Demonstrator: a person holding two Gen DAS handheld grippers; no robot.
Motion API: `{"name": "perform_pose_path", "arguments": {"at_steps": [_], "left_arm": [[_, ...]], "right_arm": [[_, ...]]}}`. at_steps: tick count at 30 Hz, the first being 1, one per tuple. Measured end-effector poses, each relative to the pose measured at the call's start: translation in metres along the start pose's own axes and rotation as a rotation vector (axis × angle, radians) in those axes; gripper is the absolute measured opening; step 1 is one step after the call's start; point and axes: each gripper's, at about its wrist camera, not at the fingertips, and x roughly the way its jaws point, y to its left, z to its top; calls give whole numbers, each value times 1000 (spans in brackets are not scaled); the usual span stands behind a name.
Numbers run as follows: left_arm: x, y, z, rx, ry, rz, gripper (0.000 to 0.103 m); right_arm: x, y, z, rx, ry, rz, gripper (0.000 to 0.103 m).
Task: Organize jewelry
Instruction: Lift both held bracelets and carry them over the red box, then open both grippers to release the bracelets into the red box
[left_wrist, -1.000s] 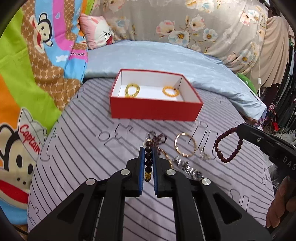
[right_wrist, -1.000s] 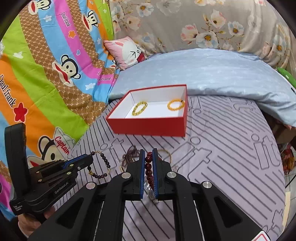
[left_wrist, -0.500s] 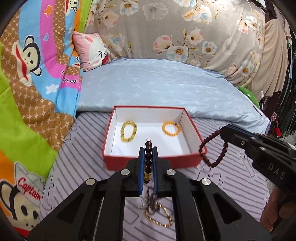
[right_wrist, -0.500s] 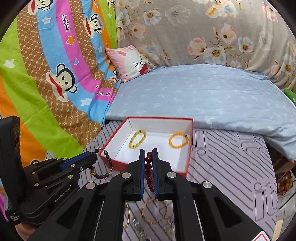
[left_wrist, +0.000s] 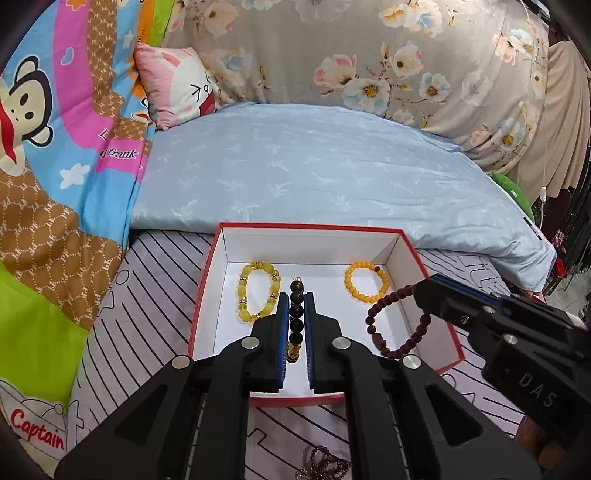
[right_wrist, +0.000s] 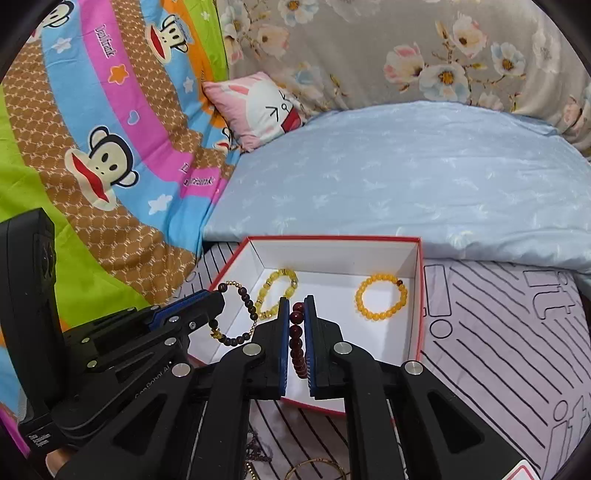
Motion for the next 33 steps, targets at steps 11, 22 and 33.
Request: {"name": "perform_pose_path", "arguments": {"at_steps": [11, 22, 33], "left_arm": [[40, 7, -13, -25, 98, 43, 32], [25, 8, -21, -27, 62, 103, 54], [7, 2, -30, -18, 62, 114, 54]], "right_arm": [[42, -14, -13, -23, 60, -114, 30], [6, -5, -23, -48, -12, -133, 47], [-20, 8, -40, -47, -19, -125, 47]]}}
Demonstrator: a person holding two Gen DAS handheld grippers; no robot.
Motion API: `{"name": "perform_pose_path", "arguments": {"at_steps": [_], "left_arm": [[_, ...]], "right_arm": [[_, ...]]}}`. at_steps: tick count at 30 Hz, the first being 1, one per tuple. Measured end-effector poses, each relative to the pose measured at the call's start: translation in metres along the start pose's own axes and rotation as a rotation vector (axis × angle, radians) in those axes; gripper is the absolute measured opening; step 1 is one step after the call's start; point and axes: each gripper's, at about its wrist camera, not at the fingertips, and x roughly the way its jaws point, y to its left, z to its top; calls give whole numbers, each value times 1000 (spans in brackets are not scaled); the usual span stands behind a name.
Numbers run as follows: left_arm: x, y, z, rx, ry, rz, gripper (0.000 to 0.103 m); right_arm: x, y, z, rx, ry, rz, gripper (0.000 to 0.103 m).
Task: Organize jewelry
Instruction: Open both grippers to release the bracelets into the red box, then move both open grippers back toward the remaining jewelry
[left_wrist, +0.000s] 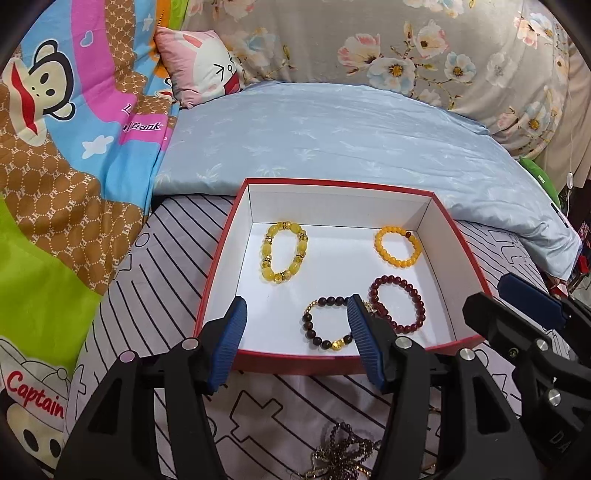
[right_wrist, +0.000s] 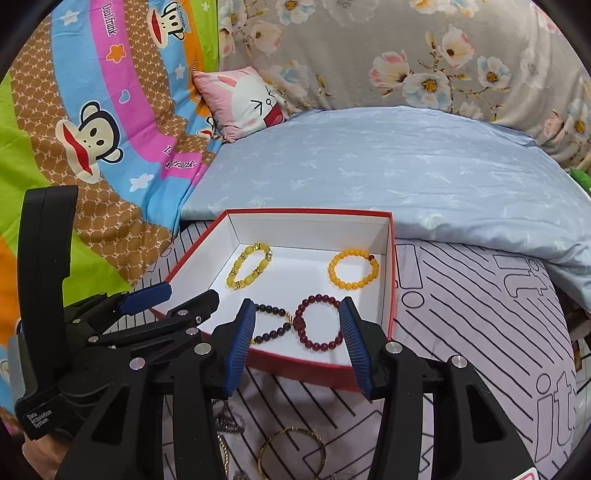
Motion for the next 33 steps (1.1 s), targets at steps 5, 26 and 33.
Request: {"name": "perform_pose_path", "arguments": {"at_steps": [5, 26, 33], "left_arm": [[-12, 0, -7, -7, -1, -5, 54], [-50, 14, -59, -38, 29, -3, 54], [-56, 18, -87, -53, 65, -38, 54]], "right_arm": [[-12, 0, -11, 7, 5, 3, 47], [-57, -4, -61, 33, 27, -3, 47], [-65, -15, -91, 62, 56, -15, 47]]}}
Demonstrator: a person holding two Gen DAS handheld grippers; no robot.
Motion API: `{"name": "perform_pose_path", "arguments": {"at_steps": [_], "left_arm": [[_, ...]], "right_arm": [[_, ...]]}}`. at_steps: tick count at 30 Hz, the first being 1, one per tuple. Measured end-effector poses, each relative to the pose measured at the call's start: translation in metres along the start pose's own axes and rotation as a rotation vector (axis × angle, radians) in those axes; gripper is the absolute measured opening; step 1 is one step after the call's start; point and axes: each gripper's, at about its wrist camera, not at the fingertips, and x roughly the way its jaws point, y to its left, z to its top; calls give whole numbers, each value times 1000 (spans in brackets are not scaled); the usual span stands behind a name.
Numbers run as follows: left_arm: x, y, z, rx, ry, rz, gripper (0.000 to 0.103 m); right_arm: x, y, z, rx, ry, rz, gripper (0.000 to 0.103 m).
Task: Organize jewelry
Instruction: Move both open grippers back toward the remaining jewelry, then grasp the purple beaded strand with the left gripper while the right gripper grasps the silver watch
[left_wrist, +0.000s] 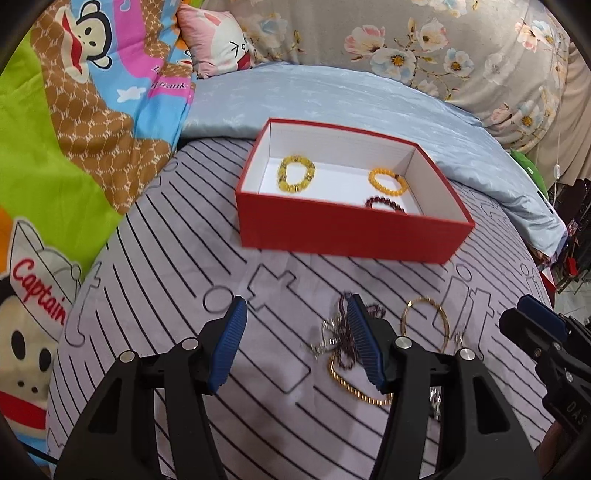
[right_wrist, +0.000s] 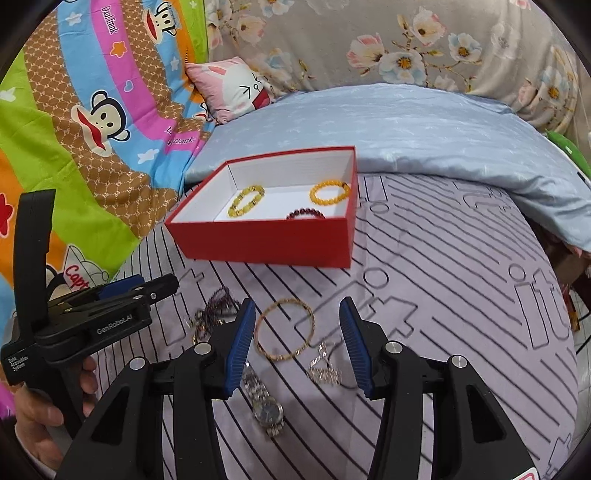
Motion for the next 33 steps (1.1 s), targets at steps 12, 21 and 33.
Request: {"name": "perform_pose_path", "arguments": {"at_steps": [12, 21, 33], "left_arm": [[12, -28, -21, 38, 39, -38, 53], [31, -39, -17, 57, 63, -76, 10], [-7, -35, -15, 57, -23, -157, 3]], "right_arm": [[2, -21, -36, 59, 56, -25, 47], [5, -27, -40, 76, 68, -25, 47], [9, -19, -43, 66, 83, -4, 47]]}}
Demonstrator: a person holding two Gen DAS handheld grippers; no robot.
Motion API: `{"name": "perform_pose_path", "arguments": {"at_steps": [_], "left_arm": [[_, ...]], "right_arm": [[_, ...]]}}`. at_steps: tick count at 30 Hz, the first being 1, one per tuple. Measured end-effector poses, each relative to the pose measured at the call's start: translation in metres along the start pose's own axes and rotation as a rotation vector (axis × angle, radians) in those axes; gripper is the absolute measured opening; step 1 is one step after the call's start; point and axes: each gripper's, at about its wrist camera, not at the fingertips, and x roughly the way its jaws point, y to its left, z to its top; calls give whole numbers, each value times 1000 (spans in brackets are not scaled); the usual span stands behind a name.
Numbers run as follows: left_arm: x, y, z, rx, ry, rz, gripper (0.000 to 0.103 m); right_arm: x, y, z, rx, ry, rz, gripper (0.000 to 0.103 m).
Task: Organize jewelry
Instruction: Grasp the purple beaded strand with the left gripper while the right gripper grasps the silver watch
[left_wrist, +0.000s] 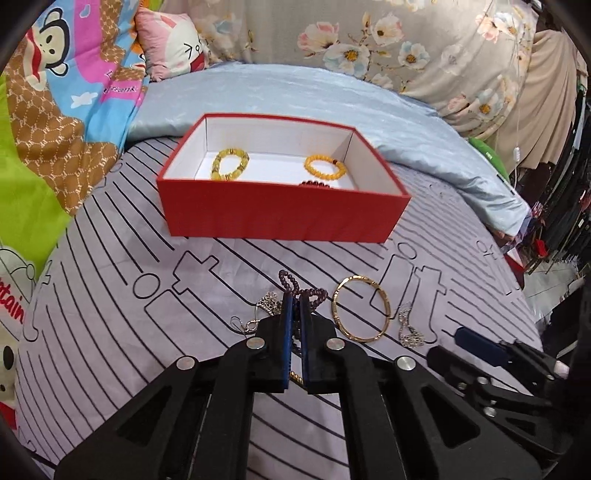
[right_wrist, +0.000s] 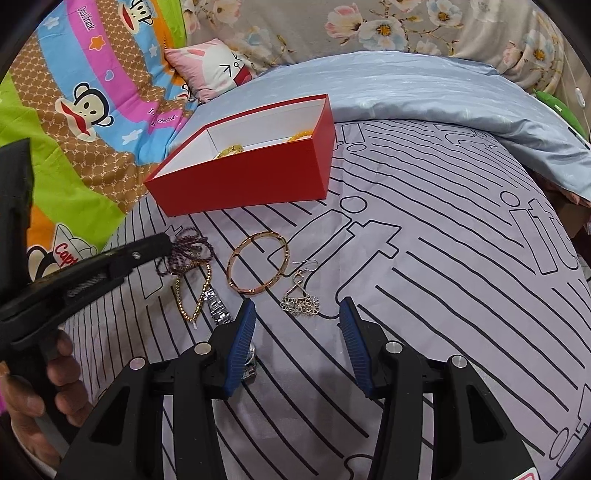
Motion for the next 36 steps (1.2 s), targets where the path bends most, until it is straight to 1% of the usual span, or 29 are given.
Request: {"name": "perform_pose_path", "arguments": {"at_steps": [5, 11, 19, 21, 24, 31, 34, 35, 36], "left_arm": [[-25, 7, -5, -2, -28, -2, 3], [-39, 21, -23, -36, -7, 12, 3], [-36, 32, -47, -60, 41, 21, 3], [-33, 33, -52, -66, 56, 23, 3], [-30, 34, -57, -75, 70, 22, 3], [-23, 37, -62, -87, 89, 20, 3], [-22, 37, -62, -89, 92, 20, 3], [-21, 37, -62, -90, 93, 21, 3], [-20, 38, -62, -92, 94, 19, 3]], "right_arm": [[0, 10, -3, -15, 7, 22, 47], [2, 28, -12, -54, 29, 54, 44], [7, 42, -23, -91, 56, 50, 43], [9, 44, -25, -96, 63, 50, 41], [13, 45, -26, -99, 69, 44, 39], [18, 46, -27, -108, 71, 33, 36], [20, 47, -26, -114, 69, 18, 27], [20, 47, -26, -113, 70, 16, 24], [20, 46, -26, -111, 70, 20, 24]]}}
